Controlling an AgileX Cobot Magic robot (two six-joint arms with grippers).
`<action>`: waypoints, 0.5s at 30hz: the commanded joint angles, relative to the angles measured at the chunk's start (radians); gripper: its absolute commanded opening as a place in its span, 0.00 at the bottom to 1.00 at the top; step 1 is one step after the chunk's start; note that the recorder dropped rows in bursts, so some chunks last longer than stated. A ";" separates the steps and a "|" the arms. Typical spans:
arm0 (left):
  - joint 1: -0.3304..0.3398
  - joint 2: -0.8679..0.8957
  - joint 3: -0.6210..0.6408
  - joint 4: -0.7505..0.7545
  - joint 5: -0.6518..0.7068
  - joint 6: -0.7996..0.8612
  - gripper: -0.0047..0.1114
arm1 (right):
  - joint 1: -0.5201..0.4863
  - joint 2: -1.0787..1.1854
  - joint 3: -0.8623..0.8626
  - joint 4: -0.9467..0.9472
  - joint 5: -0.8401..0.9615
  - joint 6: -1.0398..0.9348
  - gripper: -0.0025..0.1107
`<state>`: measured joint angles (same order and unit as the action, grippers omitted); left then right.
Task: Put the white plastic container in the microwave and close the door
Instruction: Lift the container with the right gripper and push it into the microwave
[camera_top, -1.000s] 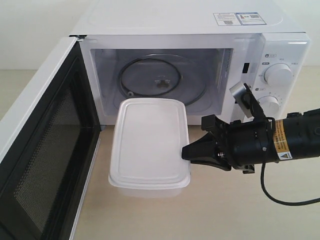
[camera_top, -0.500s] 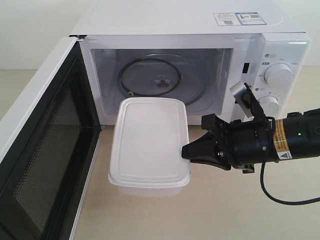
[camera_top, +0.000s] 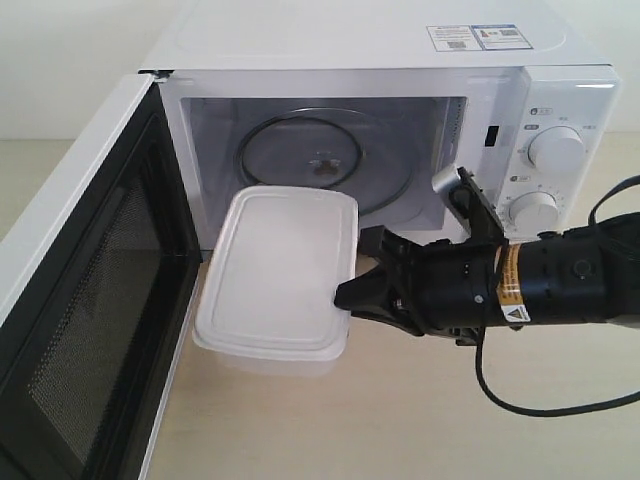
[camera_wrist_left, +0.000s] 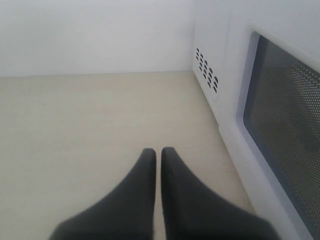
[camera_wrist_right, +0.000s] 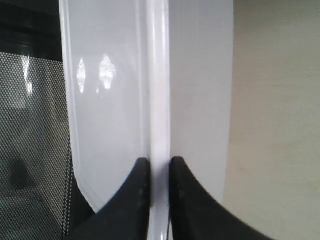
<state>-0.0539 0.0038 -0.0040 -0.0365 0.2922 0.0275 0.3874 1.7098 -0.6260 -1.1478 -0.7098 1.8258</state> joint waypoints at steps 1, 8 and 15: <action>0.002 -0.004 0.004 -0.001 -0.001 -0.008 0.08 | 0.011 -0.013 -0.002 0.172 0.030 -0.061 0.02; 0.002 -0.004 0.004 -0.001 -0.001 -0.008 0.08 | 0.011 -0.013 -0.002 0.540 0.048 -0.149 0.02; 0.002 -0.004 0.004 -0.001 -0.001 -0.008 0.08 | 0.043 -0.012 -0.004 0.821 0.048 -0.211 0.02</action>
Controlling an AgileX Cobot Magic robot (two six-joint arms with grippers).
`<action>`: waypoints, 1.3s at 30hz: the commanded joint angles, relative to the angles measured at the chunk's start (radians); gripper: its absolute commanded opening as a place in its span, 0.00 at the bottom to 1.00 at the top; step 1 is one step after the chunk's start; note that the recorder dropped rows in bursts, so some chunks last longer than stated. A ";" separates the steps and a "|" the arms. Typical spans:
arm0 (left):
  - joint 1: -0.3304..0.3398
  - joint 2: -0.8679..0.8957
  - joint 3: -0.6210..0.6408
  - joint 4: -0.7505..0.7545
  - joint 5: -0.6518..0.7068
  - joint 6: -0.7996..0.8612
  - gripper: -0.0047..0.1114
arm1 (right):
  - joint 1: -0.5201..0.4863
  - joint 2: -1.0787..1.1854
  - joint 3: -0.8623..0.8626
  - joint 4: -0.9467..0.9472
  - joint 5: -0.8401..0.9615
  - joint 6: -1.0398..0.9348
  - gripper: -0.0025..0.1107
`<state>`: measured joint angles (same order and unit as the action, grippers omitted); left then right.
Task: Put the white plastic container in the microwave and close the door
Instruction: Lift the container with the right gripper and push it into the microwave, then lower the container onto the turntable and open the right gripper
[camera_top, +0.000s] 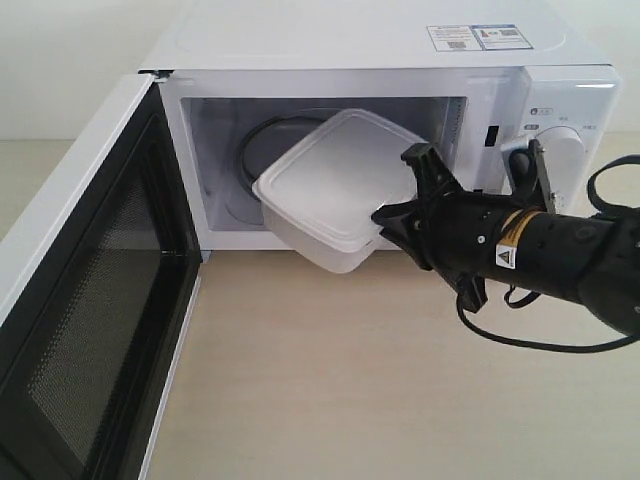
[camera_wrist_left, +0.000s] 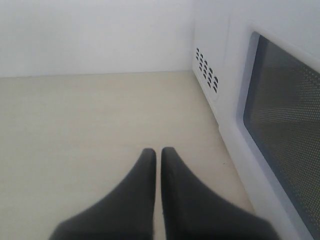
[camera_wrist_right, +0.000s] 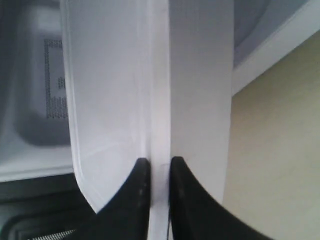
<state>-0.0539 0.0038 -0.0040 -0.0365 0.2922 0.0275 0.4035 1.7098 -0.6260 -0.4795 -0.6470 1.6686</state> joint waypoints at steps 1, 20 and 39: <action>0.002 -0.004 0.004 -0.001 -0.001 -0.008 0.08 | 0.039 -0.012 -0.004 0.190 -0.015 -0.068 0.02; 0.002 -0.004 0.004 -0.001 -0.001 -0.008 0.08 | 0.225 0.133 -0.223 0.711 0.058 -0.418 0.02; 0.002 -0.004 0.004 -0.001 -0.001 -0.008 0.08 | 0.225 0.257 -0.388 0.841 0.071 -0.554 0.02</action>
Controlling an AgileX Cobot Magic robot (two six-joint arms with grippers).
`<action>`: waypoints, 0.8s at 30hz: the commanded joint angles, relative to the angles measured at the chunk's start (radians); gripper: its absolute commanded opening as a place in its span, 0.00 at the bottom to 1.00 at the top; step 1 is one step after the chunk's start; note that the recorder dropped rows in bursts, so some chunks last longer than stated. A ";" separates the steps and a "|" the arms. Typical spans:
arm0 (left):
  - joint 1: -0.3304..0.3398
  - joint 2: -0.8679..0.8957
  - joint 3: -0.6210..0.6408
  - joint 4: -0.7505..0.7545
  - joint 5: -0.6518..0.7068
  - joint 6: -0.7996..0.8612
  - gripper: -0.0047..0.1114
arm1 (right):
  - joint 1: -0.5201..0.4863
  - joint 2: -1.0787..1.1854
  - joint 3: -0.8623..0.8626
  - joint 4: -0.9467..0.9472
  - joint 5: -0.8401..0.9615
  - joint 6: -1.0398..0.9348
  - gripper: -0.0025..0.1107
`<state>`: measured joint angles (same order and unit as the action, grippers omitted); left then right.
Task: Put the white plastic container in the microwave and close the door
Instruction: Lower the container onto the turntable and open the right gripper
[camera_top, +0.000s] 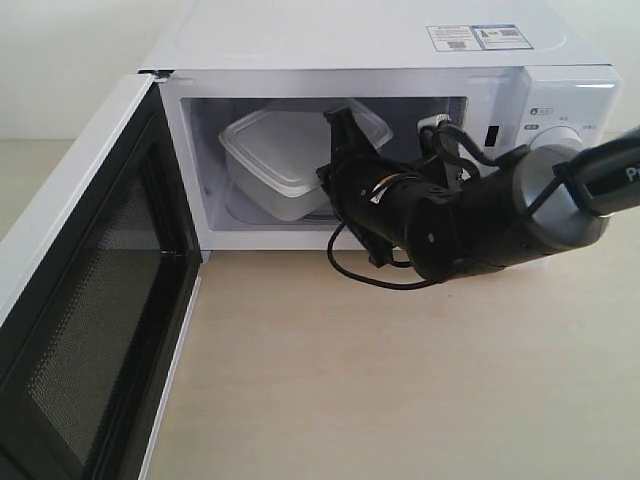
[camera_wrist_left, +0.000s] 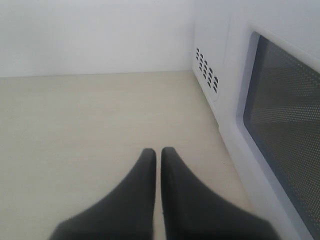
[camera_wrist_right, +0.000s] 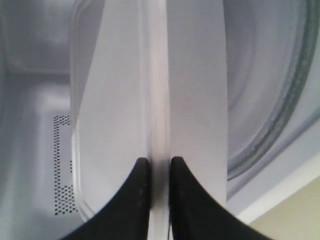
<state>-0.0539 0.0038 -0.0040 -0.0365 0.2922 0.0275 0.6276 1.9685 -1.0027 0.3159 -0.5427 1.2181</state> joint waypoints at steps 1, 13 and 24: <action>0.002 -0.004 0.004 -0.001 -0.001 -0.008 0.08 | 0.001 -0.002 -0.011 0.052 -0.033 -0.103 0.02; 0.002 -0.004 0.004 -0.001 -0.001 -0.008 0.08 | 0.001 -0.002 -0.011 0.093 -0.033 -0.159 0.02; 0.002 -0.004 0.004 -0.001 -0.001 -0.008 0.08 | 0.001 -0.002 -0.011 0.083 -0.013 -0.151 0.45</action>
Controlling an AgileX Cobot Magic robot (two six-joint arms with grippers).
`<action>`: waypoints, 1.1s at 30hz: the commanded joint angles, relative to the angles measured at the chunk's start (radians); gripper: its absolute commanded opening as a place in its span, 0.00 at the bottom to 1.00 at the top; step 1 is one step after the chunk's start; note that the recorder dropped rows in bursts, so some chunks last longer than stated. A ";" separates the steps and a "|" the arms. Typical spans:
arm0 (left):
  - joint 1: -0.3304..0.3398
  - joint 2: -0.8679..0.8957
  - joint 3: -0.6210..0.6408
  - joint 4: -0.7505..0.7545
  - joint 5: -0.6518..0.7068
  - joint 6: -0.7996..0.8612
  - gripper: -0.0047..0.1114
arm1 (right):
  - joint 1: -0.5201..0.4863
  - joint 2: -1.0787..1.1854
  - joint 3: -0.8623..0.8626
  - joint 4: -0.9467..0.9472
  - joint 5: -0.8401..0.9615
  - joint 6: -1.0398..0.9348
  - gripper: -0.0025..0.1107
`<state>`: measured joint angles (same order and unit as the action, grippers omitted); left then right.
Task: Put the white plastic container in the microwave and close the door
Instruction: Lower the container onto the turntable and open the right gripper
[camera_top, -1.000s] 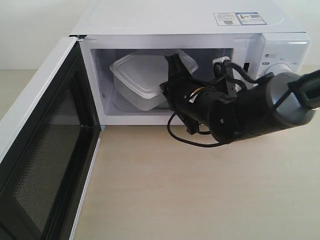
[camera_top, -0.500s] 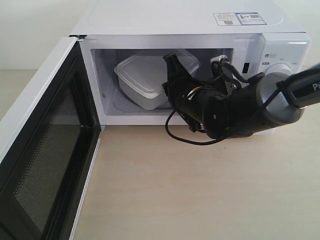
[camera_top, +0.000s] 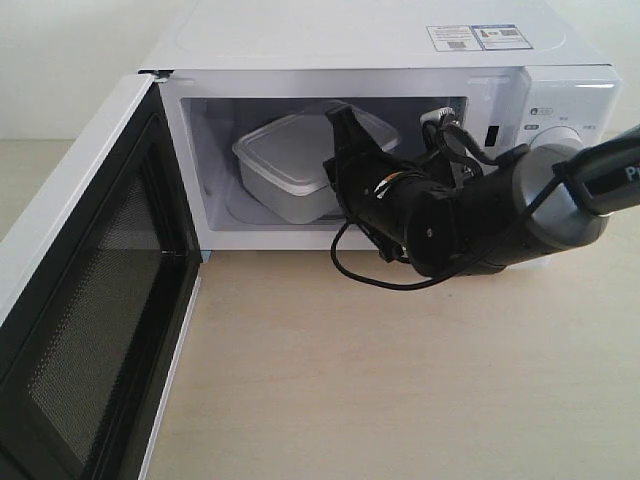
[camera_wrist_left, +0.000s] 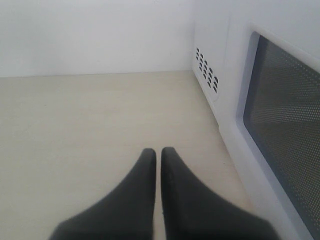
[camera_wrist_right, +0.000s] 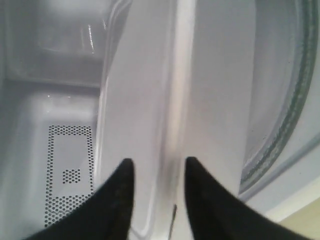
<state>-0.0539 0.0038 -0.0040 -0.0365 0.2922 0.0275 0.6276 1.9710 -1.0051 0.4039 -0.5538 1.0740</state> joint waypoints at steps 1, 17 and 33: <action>0.002 -0.004 0.004 -0.001 -0.001 -0.008 0.08 | 0.001 -0.004 -0.008 -0.002 -0.002 -0.007 0.48; 0.002 -0.004 0.004 -0.001 -0.001 -0.008 0.08 | -0.001 -0.127 0.033 -0.071 0.262 -0.104 0.49; 0.002 -0.004 0.004 -0.001 -0.001 -0.008 0.08 | 0.011 -0.181 0.058 -0.104 0.520 -0.738 0.02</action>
<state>-0.0539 0.0038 -0.0040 -0.0365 0.2922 0.0275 0.6276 1.7809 -0.9529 0.3095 -0.0370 0.4311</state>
